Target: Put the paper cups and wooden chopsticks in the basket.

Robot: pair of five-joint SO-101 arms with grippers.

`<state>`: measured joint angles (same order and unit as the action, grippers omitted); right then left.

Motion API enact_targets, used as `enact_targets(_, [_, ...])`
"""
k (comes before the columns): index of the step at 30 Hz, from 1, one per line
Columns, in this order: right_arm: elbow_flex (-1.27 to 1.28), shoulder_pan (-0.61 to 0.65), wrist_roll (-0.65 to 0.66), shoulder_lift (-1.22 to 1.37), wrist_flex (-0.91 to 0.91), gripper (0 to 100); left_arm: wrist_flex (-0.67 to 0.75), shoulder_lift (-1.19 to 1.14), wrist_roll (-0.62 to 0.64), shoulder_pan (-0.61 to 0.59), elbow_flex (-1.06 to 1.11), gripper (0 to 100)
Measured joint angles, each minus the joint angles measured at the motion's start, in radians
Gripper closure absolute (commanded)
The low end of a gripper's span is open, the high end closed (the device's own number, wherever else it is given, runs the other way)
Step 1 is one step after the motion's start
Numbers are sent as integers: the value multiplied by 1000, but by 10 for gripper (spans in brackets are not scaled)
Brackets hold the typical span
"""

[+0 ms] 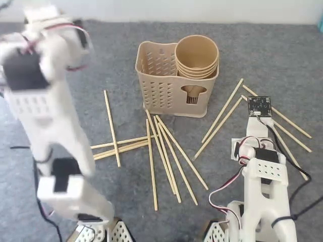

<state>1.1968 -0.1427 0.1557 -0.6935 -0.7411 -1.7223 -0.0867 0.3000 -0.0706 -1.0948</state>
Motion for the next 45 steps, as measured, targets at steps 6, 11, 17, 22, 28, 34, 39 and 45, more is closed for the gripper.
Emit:
enact_targets(6, [0,0,0,0,0,961,41,103,89,226,-2,989])
enact_targets(11, [0,0,0,0,0,961,83,103,94,385,-2,989])
enact_targets(17, [0,2,0,0,0,961,229,84,176,460,6,989])
enact_targets(22, [0,0,23,0,0,961,276,26,149,540,69,989])
enact_targets(28, [0,0,31,0,0,961,362,-110,118,545,95,989])
enact_targets(34, [0,0,34,0,0,961,377,-245,81,522,95,989])
enact_targets(39, [0,0,37,0,0,961,367,-295,-23,528,95,988])
enact_targets(45, [0,0,37,0,0,961,292,-295,-152,551,95,912])
